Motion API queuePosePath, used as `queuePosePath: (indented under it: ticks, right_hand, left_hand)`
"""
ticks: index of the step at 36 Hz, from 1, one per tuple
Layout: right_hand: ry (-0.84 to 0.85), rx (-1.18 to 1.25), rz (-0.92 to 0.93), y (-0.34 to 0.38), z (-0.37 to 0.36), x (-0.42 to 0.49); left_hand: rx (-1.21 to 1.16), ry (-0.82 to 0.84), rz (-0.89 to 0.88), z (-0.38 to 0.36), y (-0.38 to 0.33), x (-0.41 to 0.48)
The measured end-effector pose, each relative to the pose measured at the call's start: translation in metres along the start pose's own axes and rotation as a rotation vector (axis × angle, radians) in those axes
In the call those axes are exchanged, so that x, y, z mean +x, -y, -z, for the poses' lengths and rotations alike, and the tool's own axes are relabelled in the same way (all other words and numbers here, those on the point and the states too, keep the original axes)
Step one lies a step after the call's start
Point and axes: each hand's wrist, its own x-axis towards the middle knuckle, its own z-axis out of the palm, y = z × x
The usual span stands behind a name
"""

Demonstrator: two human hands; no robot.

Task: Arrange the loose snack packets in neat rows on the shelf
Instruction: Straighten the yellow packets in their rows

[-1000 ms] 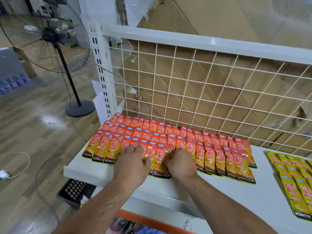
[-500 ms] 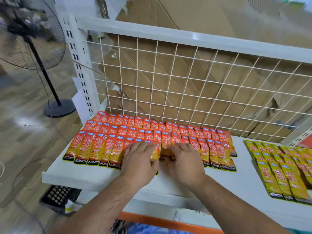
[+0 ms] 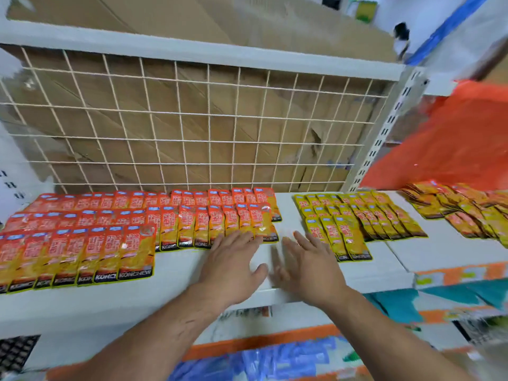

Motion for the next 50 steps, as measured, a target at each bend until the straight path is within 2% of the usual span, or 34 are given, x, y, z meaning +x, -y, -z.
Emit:
queuePosePath:
  ticks: [6, 14, 20, 30, 41, 50]
  right_hand:
    - [0.113, 0.049, -0.042, -0.089, 0.027, -0.035]
    - [0.075, 0.068, -0.107, -0.202, 0.065, -0.082]
    - [0.087, 0.063, -0.179, -0.276, 0.078, -0.100]
    - [0.039, 0.064, -0.314, -0.365, 0.078, -0.095]
    - [0.047, 0.040, -0.451, -0.457, 0.080, -0.046]
    - [-0.003, 0.045, -0.485, -0.517, 0.070, -0.022]
  left_hand:
    - [-0.022, 0.012, -0.009, -0.016, -0.095, 0.015]
    - [0.003, -0.048, -0.064, -0.041, -0.217, 0.043]
    - [-0.021, 0.005, -0.113, -0.052, -0.288, 0.070]
    - [0.009, 0.030, -0.313, -0.086, -0.362, 0.148]
    - [-0.048, 0.101, -0.445, -0.125, -0.426, 0.260]
    - [-0.107, 0.048, -0.530, -0.154, -0.469, 0.315]
